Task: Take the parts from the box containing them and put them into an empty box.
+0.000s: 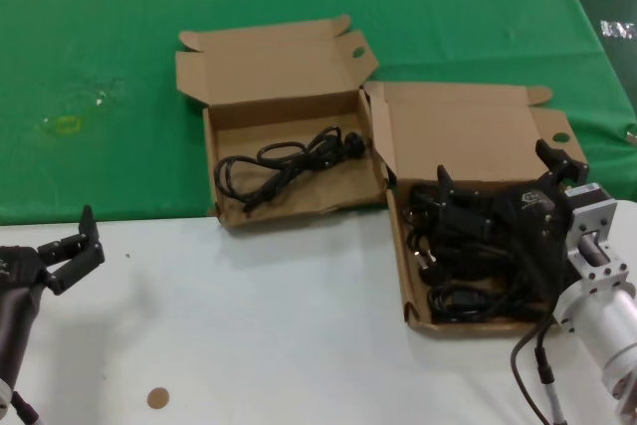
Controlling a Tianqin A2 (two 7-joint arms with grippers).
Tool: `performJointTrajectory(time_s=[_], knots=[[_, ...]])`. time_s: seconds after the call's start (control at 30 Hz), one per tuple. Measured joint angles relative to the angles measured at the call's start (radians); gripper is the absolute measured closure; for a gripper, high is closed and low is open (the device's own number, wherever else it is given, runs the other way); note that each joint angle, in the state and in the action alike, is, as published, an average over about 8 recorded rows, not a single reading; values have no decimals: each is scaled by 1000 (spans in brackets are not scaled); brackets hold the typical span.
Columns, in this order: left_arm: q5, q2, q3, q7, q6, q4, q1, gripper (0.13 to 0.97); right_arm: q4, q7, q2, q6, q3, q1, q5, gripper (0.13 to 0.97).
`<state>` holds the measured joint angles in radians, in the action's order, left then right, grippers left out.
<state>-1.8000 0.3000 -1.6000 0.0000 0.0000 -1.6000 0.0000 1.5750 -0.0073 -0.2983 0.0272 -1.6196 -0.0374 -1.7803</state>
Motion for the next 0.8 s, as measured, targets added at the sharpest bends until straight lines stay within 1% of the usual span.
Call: performJointTrajectory(time_s=[0.8], knots=[[0, 0, 0, 0, 0, 0, 0, 132, 0, 0, 0, 0, 0, 0, 0, 129]])
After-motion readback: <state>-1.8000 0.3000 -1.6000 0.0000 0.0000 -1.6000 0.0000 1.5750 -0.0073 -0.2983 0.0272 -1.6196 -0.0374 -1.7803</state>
